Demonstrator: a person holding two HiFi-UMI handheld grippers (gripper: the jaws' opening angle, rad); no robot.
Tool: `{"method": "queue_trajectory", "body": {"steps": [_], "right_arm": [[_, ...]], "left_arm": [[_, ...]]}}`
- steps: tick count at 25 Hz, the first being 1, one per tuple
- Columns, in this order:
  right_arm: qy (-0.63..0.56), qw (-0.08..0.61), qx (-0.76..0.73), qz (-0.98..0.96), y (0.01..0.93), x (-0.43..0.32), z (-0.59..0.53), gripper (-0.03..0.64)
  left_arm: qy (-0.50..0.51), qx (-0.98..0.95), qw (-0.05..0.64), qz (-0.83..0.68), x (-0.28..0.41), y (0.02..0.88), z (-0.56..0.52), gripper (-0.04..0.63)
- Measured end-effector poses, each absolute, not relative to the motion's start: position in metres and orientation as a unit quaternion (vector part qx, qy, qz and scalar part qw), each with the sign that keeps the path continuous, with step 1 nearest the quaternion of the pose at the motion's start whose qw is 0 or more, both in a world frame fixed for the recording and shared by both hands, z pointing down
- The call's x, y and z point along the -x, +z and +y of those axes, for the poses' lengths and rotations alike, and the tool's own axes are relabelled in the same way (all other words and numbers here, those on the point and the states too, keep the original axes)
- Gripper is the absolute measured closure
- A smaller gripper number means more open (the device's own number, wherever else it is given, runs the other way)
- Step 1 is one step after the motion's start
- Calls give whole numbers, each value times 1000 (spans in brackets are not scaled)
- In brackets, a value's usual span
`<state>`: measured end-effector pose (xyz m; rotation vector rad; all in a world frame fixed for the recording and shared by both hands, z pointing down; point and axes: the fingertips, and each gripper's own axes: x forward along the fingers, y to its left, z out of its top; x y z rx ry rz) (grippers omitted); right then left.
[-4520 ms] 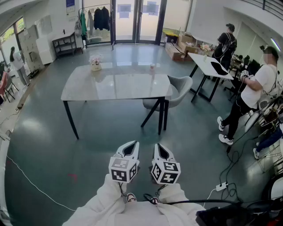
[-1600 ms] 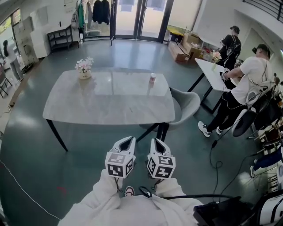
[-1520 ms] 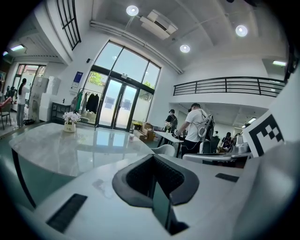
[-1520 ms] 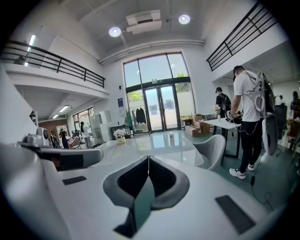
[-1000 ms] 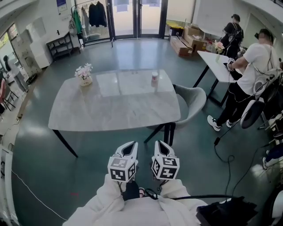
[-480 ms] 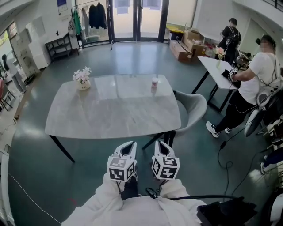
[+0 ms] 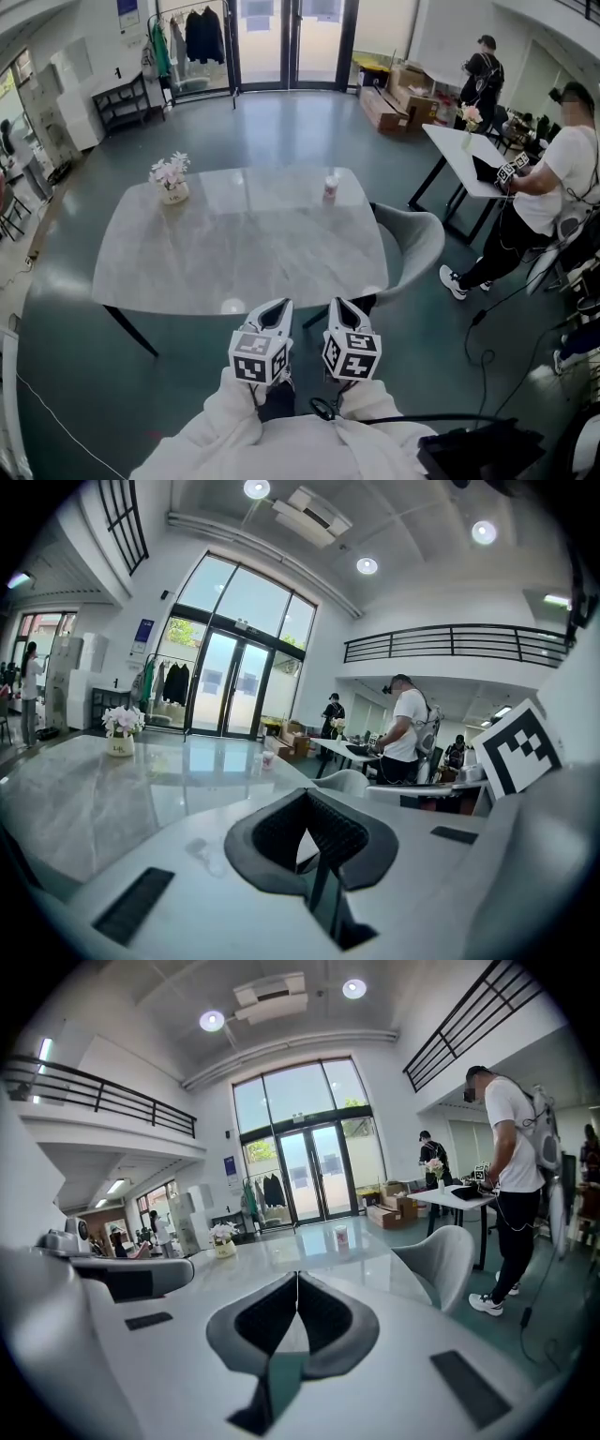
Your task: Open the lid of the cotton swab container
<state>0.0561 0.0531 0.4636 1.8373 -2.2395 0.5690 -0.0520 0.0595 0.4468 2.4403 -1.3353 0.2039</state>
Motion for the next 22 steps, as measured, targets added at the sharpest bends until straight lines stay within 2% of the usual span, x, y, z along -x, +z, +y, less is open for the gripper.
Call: {"method": "queue_trajectory", "body": {"steps": [22], "right_arm": [[180, 88, -646, -737, 448, -61, -101, 555]], "left_arm": [[61, -878, 157, -449, 50, 426, -106, 588]]}}
